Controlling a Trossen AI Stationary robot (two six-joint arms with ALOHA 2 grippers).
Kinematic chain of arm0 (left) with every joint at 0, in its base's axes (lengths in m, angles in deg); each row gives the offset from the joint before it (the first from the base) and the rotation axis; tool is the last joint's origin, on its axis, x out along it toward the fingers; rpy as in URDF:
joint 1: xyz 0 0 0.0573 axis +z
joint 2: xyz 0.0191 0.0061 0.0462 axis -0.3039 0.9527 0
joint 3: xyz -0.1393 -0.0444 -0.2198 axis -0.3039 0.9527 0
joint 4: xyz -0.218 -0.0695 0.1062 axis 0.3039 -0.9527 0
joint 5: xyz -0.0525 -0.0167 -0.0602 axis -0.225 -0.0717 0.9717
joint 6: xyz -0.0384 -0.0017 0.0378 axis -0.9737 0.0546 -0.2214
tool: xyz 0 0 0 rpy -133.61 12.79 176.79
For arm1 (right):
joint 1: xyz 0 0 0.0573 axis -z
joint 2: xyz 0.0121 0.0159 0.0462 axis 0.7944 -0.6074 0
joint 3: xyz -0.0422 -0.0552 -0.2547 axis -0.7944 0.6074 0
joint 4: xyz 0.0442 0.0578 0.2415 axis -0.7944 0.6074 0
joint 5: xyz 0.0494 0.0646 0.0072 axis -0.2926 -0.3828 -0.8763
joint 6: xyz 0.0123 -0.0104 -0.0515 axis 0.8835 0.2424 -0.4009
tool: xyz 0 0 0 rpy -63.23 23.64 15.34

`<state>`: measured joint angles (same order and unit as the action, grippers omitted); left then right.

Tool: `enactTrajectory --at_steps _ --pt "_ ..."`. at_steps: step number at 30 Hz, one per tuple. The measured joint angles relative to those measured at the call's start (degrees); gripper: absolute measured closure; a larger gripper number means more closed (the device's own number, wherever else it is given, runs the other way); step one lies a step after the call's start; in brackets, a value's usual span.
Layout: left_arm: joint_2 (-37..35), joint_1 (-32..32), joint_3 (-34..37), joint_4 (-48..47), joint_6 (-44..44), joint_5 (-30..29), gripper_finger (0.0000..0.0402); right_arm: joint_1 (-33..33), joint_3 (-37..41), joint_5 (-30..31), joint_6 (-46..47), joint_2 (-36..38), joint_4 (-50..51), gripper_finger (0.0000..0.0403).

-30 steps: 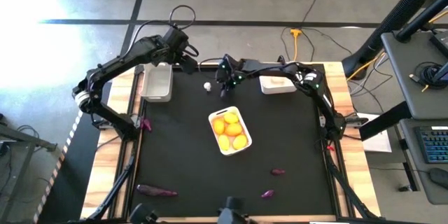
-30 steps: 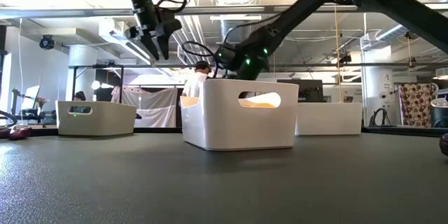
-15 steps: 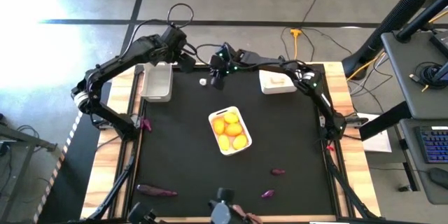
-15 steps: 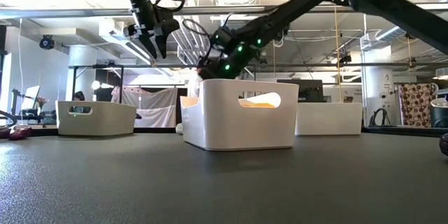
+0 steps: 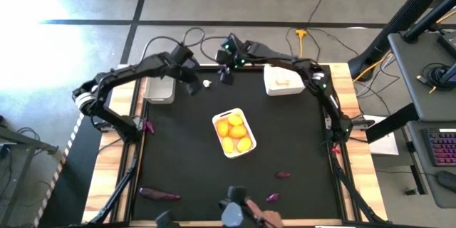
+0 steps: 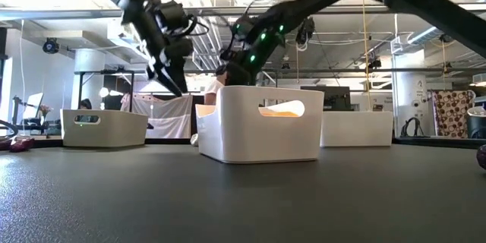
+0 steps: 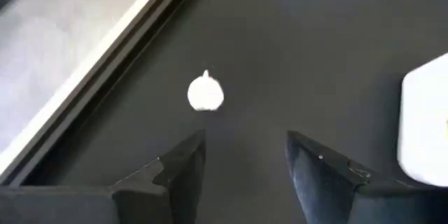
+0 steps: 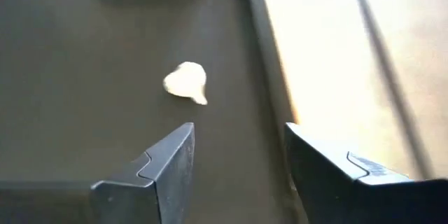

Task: Sort produce into baskets
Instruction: Put the garlic into the top white bin

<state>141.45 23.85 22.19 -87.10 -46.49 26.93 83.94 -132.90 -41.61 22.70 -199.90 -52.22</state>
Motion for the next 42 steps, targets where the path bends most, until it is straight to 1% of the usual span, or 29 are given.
enactTrajectory --at_steps 2,4,6,9,12,16,17,19,21,24,28,30,34,37,42 --pt "0.3 0.0 3.3 4.9 2.3 0.0 0.0222 0.5 -0.9 2.6 -2.2 1.7 1.6 0.0188" --pt "1.1 0.2 5.6 7.3 5.1 0.0 0.0222 1.2 -1.8 4.4 -3.5 3.2 3.2 0.0188" --pt "2.9 0.9 5.9 8.4 6.2 0.0 0.0225 1.8 -2.5 5.0 -3.7 4.8 3.5 0.0188" --pt "7.6 2.1 4.2 8.7 5.6 0.1 0.0244 2.8 -3.2 5.1 -2.1 7.1 3.3 0.0188" --pt "13.5 2.4 0.7 7.6 3.4 -0.2 0.028 3.6 -3.2 5.1 0.2 9.3 3.3 0.0188" --pt "22.1 3.3 -6.0 -0.1 -0.7 -5.6 0.0356 4.3 -3.1 5.1 2.1 11.3 4.8 0.0188" --pt "23.9 3.5 -7.4 -0.9 -0.7 -5.5 0.0376 4.3 -3.1 5.1 2.5 11.8 5.0 0.0188" --pt "26.2 3.8 -10.0 -0.8 -0.4 -2.8 0.0394 4.3 -3.1 5.1 2.6 12.6 5.2 0.0188" --pt "28.0 3.3 -12.2 -0.7 0.2 -1.1 0.0388 4.3 -3.1 5.1 2.6 13.2 5.9 0.0188" --pt "30.3 2.6 -15.2 -0.9 -0.5 -0.2 0.0385 4.3 -3.1 5.1 2.6 13.3 7.2 0.0188" --pt "30.9 1.0 -17.9 0.1 -1.3 5.9 0.0399 4.3 -3.1 5.1 2.6 13.3 9.7 0.0188" --pt "31.5 -0.3 -18.3 1.3 -2.0 7.8 0.04 4.3 -3.0 5.1 2.6 13.0 11.0 0.0188" --pt "31.7 -2.3 -19.3 2.0 -2.5 8.2 0.04 4.3 -1.8 5.0 2.6 12.7 11.4 0.0188" --pt "31.1 -2.5 -19.4 0.3 -3.0 7.5 0.04 4.3 -0.4 4.9 2.6 12.7 11.2 0.0188" --pt "27.0 -1.3 -19.3 -1.0 -3.8 6.9 0.04 4.3 1.5 4.5 2.6 12.7 11.2 0.0188"
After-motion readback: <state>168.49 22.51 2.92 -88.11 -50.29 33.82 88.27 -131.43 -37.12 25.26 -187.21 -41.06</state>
